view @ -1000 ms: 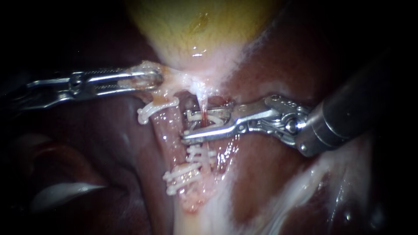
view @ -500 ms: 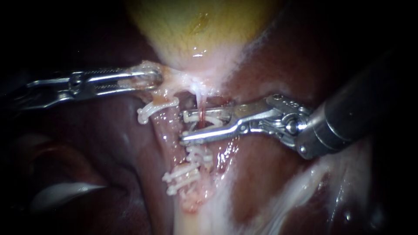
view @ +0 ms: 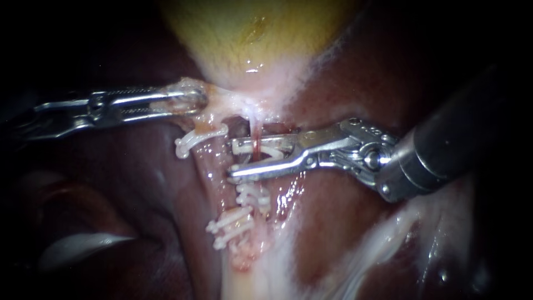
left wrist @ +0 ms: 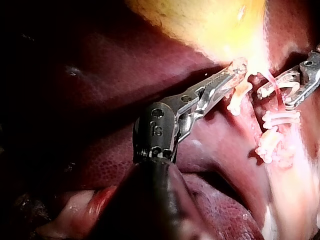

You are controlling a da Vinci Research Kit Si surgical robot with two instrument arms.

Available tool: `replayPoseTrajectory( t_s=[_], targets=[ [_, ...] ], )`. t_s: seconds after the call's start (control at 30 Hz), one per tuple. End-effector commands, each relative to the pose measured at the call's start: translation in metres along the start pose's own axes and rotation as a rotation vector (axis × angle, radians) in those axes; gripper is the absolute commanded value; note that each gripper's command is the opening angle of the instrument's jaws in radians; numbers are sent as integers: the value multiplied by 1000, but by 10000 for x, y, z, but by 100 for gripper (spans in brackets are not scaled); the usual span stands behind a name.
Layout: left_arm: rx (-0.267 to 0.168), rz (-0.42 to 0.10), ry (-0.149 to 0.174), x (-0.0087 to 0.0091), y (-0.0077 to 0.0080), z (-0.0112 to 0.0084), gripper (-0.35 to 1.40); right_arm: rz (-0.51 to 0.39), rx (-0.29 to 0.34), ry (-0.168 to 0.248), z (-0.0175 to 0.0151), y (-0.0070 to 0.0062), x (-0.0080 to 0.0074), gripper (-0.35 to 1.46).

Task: Clipping third clip right tube

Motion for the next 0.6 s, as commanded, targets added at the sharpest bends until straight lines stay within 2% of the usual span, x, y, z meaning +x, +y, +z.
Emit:
replayPoseTrajectory(
  t_s=[0.03, 0.33, 0.53, 0.6],
  targets=[
    [0, 0, 0, 0, 0, 0, -35, 1, 0, -1, -1, 0, 1, 43],
    [0, 0, 0, 0, 0, 0, -35, 51, -24, 9, -6, 4, 6, 25],
    [0, 0, 0, 0, 0, 0, -35, 107, -52, 21, -13, 5, 10, -5],
    [0, 0, 0, 0, 0, 0, -35, 137, -64, 27, -15, 5, 10, -20]
  ],
)
